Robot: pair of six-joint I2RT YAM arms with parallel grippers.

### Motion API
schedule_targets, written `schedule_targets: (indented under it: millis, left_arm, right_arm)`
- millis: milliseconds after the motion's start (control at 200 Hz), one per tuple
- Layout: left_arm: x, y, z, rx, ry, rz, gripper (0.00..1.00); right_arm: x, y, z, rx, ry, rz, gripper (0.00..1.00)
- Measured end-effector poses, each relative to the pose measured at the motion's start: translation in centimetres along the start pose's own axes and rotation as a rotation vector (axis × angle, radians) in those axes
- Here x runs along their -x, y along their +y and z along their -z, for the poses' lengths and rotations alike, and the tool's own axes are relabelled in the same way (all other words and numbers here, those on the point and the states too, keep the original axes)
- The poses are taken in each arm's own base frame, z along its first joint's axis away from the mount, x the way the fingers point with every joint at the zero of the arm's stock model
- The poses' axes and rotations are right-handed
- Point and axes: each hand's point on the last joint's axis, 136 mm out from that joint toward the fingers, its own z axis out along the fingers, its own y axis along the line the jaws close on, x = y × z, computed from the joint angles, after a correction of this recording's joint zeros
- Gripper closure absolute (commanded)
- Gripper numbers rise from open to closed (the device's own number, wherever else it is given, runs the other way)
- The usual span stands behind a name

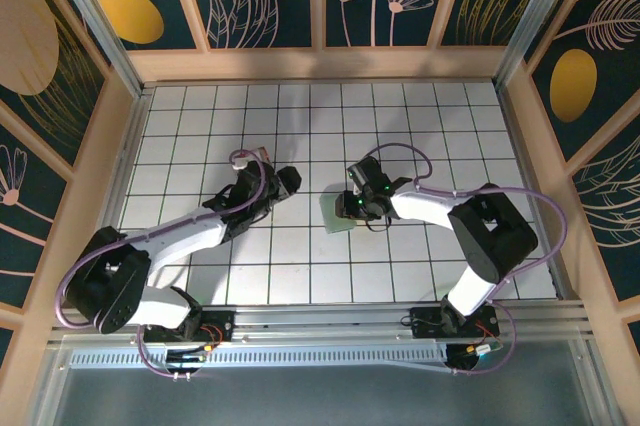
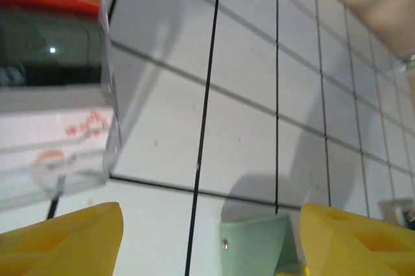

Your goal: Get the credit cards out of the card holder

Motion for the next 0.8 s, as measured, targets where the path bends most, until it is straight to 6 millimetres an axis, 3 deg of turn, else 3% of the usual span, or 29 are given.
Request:
schedule_targets:
  millis: [260, 536, 796]
  left_arm:
    - [-2.1, -0.4, -0.6, -0.03, 0.089, 0.01, 0.26]
    - [-5.2, 0.5, -2.7, -0.033, 0.202, 0.061, 0.29]
    - [-5.9, -0.4, -3.5, -0.103, 0.229, 0.12, 0.32]
  right_arm:
    - [0.3, 0.6, 0.9, 0.053, -0.01, -0.009, 0.63]
    - [0.9, 1.2, 1.7, 0.122, -0.034, -0.033, 0.63]
    - [1.2, 1.8, 2.3, 0.212, -0.036, -0.088, 0.63]
